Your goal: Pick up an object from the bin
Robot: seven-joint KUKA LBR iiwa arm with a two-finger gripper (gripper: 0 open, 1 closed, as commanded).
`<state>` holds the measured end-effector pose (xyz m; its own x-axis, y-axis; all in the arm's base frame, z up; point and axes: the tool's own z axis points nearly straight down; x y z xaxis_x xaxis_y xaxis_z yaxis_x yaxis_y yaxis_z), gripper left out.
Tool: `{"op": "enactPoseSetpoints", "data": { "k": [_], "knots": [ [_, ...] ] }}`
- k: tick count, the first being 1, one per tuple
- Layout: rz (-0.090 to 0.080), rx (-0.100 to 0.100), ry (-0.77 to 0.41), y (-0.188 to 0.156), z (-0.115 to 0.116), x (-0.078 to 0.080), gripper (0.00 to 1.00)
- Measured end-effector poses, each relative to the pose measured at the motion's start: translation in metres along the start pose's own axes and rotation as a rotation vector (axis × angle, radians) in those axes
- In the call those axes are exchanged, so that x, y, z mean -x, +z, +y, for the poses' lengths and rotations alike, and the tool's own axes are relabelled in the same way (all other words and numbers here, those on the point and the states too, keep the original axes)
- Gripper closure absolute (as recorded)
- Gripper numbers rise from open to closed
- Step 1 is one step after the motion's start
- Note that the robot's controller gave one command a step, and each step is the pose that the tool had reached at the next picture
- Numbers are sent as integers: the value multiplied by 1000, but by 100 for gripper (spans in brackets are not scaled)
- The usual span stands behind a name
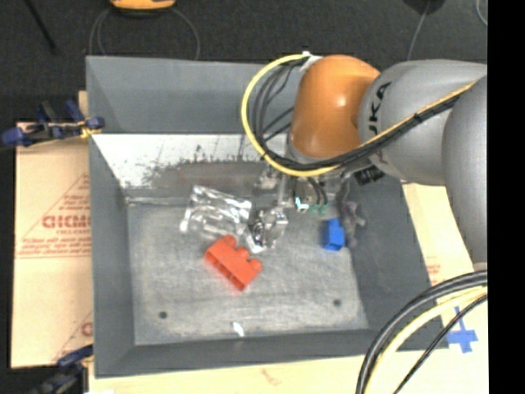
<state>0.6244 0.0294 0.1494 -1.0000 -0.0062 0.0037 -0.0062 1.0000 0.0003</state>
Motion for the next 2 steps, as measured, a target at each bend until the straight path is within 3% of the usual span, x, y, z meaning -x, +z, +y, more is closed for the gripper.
{"op": "enactPoseSetpoints", "data": {
  "k": [1, 2],
  "knots": [
    [-16, -2, -77, 50, 12, -3, 0],
    [-11, 2, 113, 33, 20, 3, 0]
  ]
}}
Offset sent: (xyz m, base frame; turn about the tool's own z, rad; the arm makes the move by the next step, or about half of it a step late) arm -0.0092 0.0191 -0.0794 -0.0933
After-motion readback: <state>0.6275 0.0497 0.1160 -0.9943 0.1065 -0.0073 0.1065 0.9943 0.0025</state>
